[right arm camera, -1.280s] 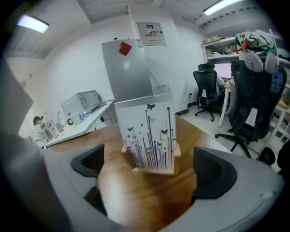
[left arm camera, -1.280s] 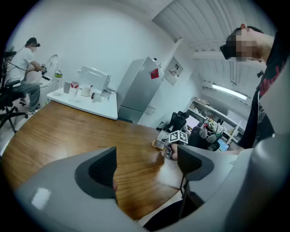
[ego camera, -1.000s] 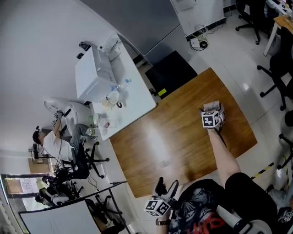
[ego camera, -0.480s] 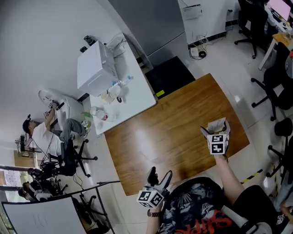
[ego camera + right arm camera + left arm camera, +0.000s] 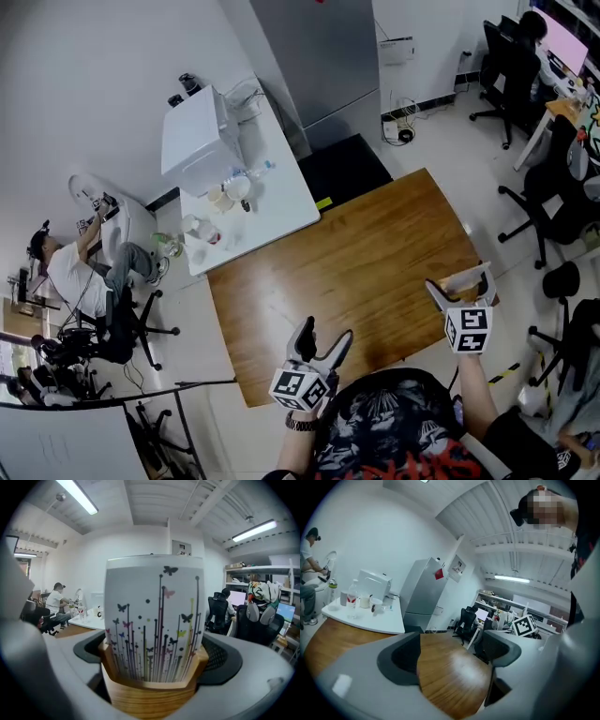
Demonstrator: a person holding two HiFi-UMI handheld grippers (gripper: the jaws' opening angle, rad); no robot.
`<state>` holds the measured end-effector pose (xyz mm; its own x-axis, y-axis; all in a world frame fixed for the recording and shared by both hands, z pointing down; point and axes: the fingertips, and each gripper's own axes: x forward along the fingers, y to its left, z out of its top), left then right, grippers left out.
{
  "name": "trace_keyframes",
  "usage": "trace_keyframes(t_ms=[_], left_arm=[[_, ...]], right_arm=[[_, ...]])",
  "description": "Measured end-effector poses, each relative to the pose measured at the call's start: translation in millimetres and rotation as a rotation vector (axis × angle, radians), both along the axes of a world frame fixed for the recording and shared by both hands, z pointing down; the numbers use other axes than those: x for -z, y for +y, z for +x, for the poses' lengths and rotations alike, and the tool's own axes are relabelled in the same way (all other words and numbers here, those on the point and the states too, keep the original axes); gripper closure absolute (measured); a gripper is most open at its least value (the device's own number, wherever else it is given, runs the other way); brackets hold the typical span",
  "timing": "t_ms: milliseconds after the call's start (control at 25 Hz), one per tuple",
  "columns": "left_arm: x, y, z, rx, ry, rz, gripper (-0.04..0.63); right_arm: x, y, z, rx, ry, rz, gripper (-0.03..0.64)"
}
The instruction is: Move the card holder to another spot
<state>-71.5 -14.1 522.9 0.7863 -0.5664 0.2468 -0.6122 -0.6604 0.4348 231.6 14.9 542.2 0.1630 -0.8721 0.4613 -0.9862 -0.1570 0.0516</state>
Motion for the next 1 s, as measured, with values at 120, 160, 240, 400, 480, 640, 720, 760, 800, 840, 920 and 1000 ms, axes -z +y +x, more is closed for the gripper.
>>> trace_keyframes(t_ms=[120, 160, 240, 400, 480, 640, 720, 760, 800, 840, 920, 1000], left_arm=[[3.7, -4.4, -0.5, -0.009, 0.008, 0.021, 0.170], [2.1, -6.3, -2.4, -0.002, 0.003, 0.026, 0.172], [-0.5, -8.2, -8.3, 0.016, -0.003, 0.031, 0.172], [1.2, -0.7, -16.8, 0.027, 0.049, 0.019, 0.170], [-2.7, 3.3, -21.8, 0.031, 0.062, 0.000, 0.170], [-11.4, 7.6, -35.7, 0.062, 0.069, -0.032, 0.170], [-14.1, 8.2, -44.1, 0.082, 0.059, -0.036, 0.170], [-15.5, 8.2, -48.7, 0.092, 0.051, -0.035, 0.170], [-17.0, 8.3, -53.9, 0.102, 0.044, -0.034, 0.170], [-18.7, 9.3, -60.4, 0.114, 0.038, -0.036, 0.172], [-23.2, 13.8, -79.3, 0.146, 0.037, -0.049, 0.172], [-26.9, 20.2, -101.0, 0.178, 0.050, -0.061, 0.172]], right_arm=[[12.1, 3.3, 2.6, -0.016, 0.019, 0.025, 0.037], [13.9, 3.9, 2.0, -0.021, 0.016, 0.029, 0.037], [15.9, 4.3, -2.1, -0.023, 0.010, 0.028, 0.037], [21.3, -0.9, -13.3, 0.002, 0.011, 0.029, 0.037], [24.2, -5.7, -21.2, 0.017, 0.006, 0.032, 0.037], [25.9, -16.8, -39.4, 0.069, 0.003, 0.035, 0.037], [24.8, -24.2, -51.0, 0.100, -0.006, 0.033, 0.037], [23.9, -28.8, -57.4, 0.116, -0.010, 0.032, 0.037], [22.8, -34.0, -64.6, 0.133, -0.015, 0.031, 0.037], [21.3, -39.3, -73.4, 0.150, -0.020, 0.029, 0.037], [17.2, -50.5, -99.2, 0.196, -0.035, 0.028, 0.037], [13.1, -61.9, -134.4, 0.252, -0.056, 0.030, 0.037]])
